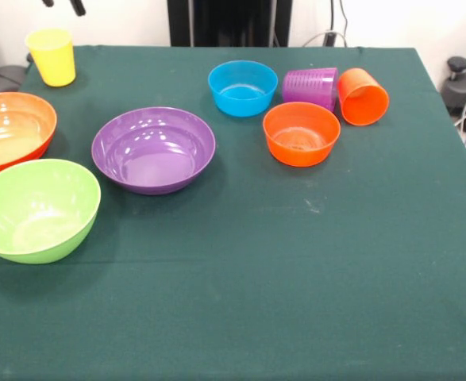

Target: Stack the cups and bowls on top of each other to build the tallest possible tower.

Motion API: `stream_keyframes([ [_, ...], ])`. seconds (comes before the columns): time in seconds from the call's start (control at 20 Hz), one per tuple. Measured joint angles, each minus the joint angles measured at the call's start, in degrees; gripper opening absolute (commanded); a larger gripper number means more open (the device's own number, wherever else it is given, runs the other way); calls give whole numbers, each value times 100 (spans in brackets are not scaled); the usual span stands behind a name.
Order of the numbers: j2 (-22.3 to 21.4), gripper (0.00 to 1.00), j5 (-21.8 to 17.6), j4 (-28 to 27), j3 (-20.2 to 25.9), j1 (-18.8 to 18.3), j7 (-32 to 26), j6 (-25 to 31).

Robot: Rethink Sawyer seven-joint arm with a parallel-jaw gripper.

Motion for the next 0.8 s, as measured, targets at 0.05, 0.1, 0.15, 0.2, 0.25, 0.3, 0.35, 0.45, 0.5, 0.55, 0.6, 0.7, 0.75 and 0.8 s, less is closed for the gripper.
stream_keyframes([
  [0.05,59,100,8,0,0,-19,0,20],
  [0.1,117,100,17,-1,0,-38,0,41],
  [0.15,174,100,25,-2,2,-50,0,58],
  [0.2,201,100,30,-2,2,-54,0,69],
  [0.25,235,100,43,-2,2,-58,0,83],
  [0.3,268,100,53,-2,1,-60,0,98],
  [0.35,336,100,84,-2,2,-58,0,125],
  [0.45,405,100,127,-3,1,-59,0,157],
  [0.5,458,100,159,-4,2,-59,0,178],
  [0.55,517,100,195,-4,2,-59,0,197],
  [0.6,541,100,207,-5,1,-59,0,204],
  [0.7,604,100,222,-5,2,-59,0,216],
  [0.75,694,100,227,-7,1,-61,0,222],
  [0.8,731,100,228,-9,2,-63,0,223],
])
